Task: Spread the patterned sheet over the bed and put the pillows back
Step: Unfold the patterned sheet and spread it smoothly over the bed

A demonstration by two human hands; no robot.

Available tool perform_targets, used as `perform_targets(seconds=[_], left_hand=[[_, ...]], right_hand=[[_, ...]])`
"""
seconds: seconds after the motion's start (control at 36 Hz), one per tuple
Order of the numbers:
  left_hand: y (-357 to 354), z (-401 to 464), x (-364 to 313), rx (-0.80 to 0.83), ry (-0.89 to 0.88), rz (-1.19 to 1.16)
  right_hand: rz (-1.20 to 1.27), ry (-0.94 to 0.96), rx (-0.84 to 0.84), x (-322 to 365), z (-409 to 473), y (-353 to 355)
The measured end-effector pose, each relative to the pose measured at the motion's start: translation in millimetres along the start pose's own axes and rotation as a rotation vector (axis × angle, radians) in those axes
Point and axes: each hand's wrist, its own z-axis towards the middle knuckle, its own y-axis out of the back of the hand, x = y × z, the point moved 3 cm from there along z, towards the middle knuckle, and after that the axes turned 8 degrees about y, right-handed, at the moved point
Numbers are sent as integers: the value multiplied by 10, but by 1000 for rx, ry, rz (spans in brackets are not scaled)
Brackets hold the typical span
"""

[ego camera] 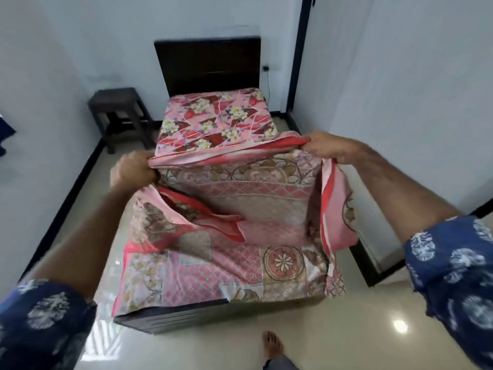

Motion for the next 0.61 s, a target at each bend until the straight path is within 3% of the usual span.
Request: perform_targets(seconds=[0.08, 0.22, 0.31, 0.39, 0.5, 0.56, 0.61], left_hand=[[72, -113, 280, 91, 79, -172], [29, -426, 635, -48, 226, -438], [-20, -594, 591, -94, 336, -465], [-161, -555, 508, -21, 416, -414], [-268, -252, 287, 46, 383, -272], [-249, 25, 106, 30, 371, -268], [-93, 422, -150, -32, 375, -336]], right_hand=[[-68, 28, 105, 202, -171, -102], [169, 2, 452, 211, -415, -382], [204, -35, 623, 126, -433, -479], [245, -133, 761, 165, -411, -515], [-11, -150, 633, 151, -108, -373], [-185, -113, 451, 92, 259, -202], [-247, -101, 150, 91, 664, 96]])
